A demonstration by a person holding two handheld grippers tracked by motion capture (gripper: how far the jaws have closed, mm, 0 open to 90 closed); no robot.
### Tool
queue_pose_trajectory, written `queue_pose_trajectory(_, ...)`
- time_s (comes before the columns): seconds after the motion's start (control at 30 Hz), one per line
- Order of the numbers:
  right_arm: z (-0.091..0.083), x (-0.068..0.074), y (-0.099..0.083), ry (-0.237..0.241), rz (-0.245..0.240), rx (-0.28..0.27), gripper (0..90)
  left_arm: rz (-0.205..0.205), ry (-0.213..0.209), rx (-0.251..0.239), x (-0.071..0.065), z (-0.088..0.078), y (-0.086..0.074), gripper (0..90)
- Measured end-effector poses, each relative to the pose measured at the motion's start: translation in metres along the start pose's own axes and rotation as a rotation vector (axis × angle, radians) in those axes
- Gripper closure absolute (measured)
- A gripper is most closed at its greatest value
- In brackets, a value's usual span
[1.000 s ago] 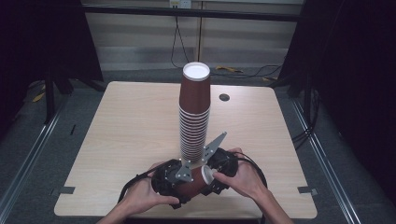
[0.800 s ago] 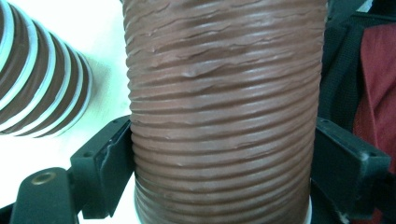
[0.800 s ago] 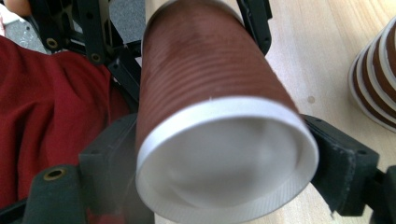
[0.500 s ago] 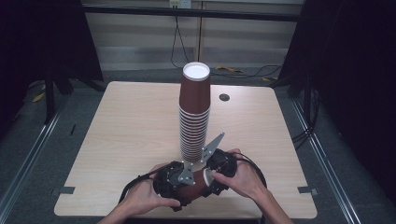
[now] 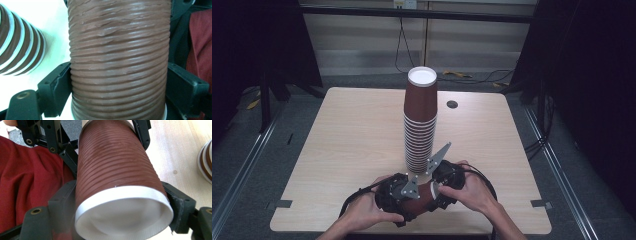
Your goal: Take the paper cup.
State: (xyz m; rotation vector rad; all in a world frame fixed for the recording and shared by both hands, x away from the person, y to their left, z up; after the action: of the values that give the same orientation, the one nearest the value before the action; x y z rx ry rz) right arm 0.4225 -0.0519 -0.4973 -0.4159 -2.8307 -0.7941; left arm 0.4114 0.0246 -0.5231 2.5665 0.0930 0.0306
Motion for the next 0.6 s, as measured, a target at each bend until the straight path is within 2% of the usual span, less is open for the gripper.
queue_pose_trajectory(0.07,0.0,-0.0004,0.0005,0.0,-0.003,-0.004,22.8,-0.002,-0.004,0.003,0.0005,-0.0011,-0.0009,13.9)
queue_pose_trajectory(0.17,-0.0001,0.0002,0.0012,0.003,0.007,-0.007,22.9,0.0,-0.012,-0.01,0.001,-0.0015,-0.001,13.2)
queue_pose_trajectory(0.3,-0.0006,-0.0006,0.0025,0.0,-0.005,-0.022,22.8,-0.009,-0.011,-0.033,0.0023,-0.0029,-0.0006,11.9)
queue_pose_trajectory(0.37,-0.0017,-0.0002,0.0019,-0.004,0.011,-0.017,22.8,-0.016,-0.013,-0.047,0.0029,-0.0036,0.0001,11.5)
queue_pose_trajectory(0.5,-0.003,-0.0004,0.0019,-0.004,0.01,-0.019,22.8,-0.015,-0.014,-0.072,0.0041,-0.0061,0.0015,10.9)
queue_pose_trajectory(0.57,-0.0038,-0.0008,0.0029,-0.009,0.001,-0.027,22.8,-0.016,-0.016,-0.101,0.0043,-0.0086,0.0036,10.7)
queue_pose_trajectory(0.6,-0.0049,-0.0002,0.0022,-0.013,0.014,-0.019,22.8,-0.017,-0.019,-0.109,0.0043,-0.0095,0.0042,10.7)
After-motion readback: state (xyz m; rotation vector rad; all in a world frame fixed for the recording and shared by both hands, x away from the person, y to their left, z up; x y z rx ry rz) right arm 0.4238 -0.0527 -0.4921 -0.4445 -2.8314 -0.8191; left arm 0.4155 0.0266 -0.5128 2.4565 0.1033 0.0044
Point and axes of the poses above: each handheld gripper's, and its own axes: z roughly forward along the jaws, y roughly out of its top, x roughly to its left, the point moved 10 cm from there along z, roughly forward along the jaws, and after that the axes turned 3 degrees about -y, right-handed, at the moved point
